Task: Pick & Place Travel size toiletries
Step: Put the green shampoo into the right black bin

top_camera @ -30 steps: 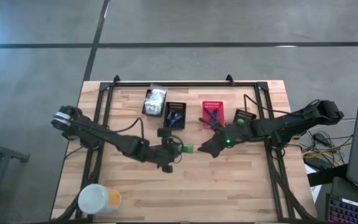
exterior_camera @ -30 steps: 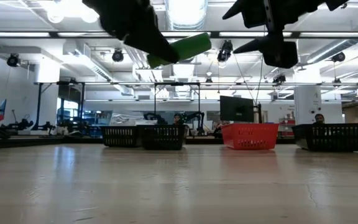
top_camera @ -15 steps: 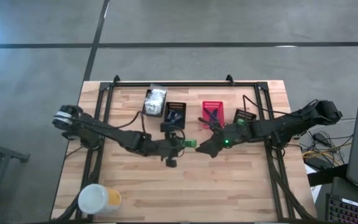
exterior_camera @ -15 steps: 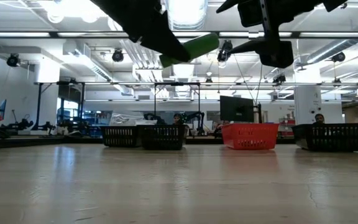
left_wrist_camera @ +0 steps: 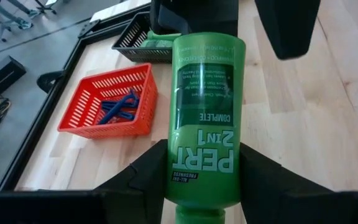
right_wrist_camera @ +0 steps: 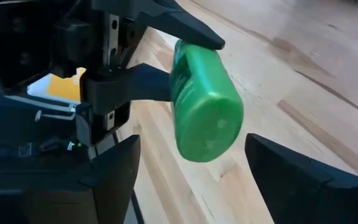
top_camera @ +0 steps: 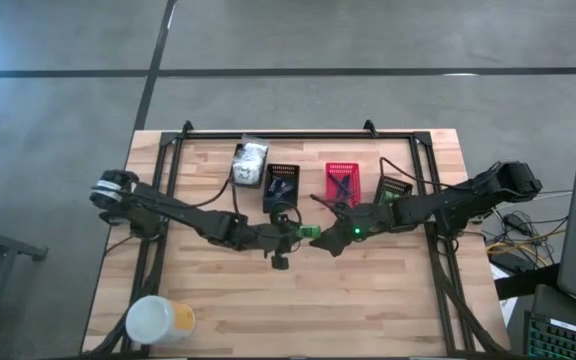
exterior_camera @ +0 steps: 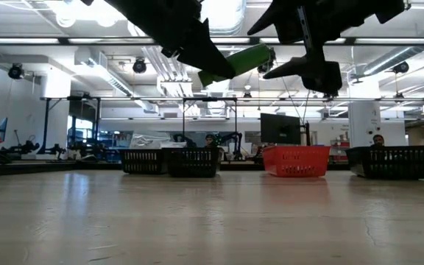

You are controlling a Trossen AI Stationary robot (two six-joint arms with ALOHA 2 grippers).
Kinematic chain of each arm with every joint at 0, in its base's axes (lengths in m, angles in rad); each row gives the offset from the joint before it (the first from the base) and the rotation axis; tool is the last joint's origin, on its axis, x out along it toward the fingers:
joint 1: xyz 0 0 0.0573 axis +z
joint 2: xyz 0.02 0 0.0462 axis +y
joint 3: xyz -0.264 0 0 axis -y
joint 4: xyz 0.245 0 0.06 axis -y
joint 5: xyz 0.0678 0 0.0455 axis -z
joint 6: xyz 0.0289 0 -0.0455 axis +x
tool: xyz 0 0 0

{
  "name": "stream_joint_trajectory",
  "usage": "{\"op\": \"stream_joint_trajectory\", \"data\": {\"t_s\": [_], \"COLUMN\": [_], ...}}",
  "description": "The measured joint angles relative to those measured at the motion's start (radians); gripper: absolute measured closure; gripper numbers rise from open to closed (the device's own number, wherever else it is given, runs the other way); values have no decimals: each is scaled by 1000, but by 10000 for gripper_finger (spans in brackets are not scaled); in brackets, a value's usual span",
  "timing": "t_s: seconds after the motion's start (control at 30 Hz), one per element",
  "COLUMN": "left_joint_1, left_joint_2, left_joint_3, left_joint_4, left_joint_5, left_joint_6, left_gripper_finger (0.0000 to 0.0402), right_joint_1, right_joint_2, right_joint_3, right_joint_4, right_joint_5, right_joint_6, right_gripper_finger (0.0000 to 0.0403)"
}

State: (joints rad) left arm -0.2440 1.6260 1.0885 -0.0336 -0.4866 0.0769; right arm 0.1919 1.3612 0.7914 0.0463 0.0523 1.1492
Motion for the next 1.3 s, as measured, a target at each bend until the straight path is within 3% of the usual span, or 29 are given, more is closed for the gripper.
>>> {"op": "stream_joint_trajectory", "data": {"t_s": [0.57,1.3], "left_joint_1": [-2,-2], "left_joint_2": [0,0], "left_joint_3": [0,0], "left_joint_4": [-1,1], "left_joint_5": [57,57], "left_joint_6": [-6,-3], "left_gripper_finger": [243,243], "right_joint_1": [-1,-10], "right_joint_2": [17,17], "right_joint_3": [3,1], "right_joint_4": [16,16], "right_joint_5": [0,3], "right_joint_6": [14,17], "right_gripper_finger": [125,246]}}
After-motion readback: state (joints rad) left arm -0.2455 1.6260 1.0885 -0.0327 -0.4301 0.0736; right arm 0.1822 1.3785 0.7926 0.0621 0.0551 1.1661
